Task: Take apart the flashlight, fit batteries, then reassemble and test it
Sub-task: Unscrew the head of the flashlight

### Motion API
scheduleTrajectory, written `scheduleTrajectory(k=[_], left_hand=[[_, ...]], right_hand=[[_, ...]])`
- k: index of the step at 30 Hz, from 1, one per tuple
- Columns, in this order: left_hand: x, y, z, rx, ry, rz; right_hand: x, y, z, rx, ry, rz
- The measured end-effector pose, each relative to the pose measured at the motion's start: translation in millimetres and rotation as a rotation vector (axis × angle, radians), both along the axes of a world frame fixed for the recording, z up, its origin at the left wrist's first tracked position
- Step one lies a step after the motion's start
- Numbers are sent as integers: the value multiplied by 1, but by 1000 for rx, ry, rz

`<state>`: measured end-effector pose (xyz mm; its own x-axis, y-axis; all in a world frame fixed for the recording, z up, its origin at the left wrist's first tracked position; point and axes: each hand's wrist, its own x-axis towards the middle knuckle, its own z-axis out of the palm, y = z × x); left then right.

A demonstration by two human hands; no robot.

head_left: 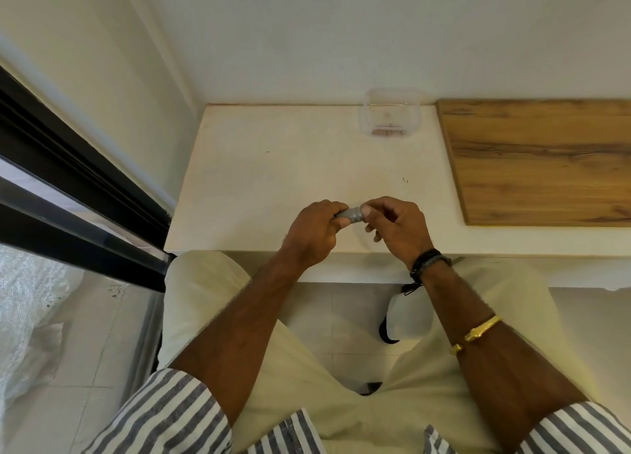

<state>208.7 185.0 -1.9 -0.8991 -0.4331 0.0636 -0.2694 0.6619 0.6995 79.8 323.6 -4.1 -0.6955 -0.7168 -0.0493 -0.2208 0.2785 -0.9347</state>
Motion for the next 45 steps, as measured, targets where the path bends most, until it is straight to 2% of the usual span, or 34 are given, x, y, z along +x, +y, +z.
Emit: scheduleTrajectory(k=[5,7,9,12,17,22,25,28,31,36,40,45], left_hand=[[1,-1,1,-1,-8,11],[0,1,1,-3,-10,2],[-1,2,1,-2,-10,1],[-1,3,1,-11,-17,-5],[-2,1,2,-3,-10,9],[-1,0,1,6,-8,19],[-2,1,0,3,-14,15],[-2,2,-1,-8,-23,6],[-2,2,-2,-5,-20,8],[-2,1,-1,-6,-15,25],[-2,2,-1,-9,-20,11],[-1,2,-2,-19,-25,-1]], right_hand=[[-7,4,3,-106,5,123],[-7,4,4,-108,-87,99],[-4,1,5,-25,-130,12],[1,1,1,64,-2,-56],[-3,1,1,-50,56,30],[-6,3,5,-95,-22,104],[-2,0,7,-15,-141,-4],[0,0,2,52,-30,-50],[0,2,2,6,11,-6],[-3,4,6,-69,1,78],[-1,1,8,-13,-124,-18],[0,2,2,22,-2,-35]])
